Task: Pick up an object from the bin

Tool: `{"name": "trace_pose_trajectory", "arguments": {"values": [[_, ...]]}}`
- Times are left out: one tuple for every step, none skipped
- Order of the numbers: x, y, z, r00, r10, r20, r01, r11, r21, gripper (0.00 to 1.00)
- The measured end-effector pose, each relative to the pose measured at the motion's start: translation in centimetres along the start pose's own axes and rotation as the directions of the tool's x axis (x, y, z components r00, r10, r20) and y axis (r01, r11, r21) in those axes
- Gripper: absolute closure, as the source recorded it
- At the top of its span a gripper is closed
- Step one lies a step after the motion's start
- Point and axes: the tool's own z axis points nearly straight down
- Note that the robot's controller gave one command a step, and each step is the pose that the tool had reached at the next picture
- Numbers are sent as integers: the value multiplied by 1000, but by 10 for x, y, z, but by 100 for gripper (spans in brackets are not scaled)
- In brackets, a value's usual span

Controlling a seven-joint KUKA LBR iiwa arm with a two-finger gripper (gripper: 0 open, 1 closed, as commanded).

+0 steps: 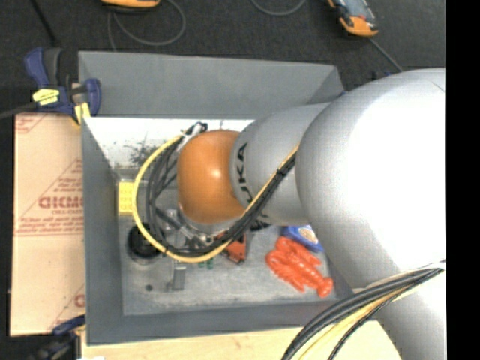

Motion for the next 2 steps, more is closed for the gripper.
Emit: {"name": "trace_pose_trajectory", "arguments": {"values": [[-1,19,-1,998,55,13,-55,998,-5,0],[-16,34,-2,979,203,5,-203,979,-6,0]]}}
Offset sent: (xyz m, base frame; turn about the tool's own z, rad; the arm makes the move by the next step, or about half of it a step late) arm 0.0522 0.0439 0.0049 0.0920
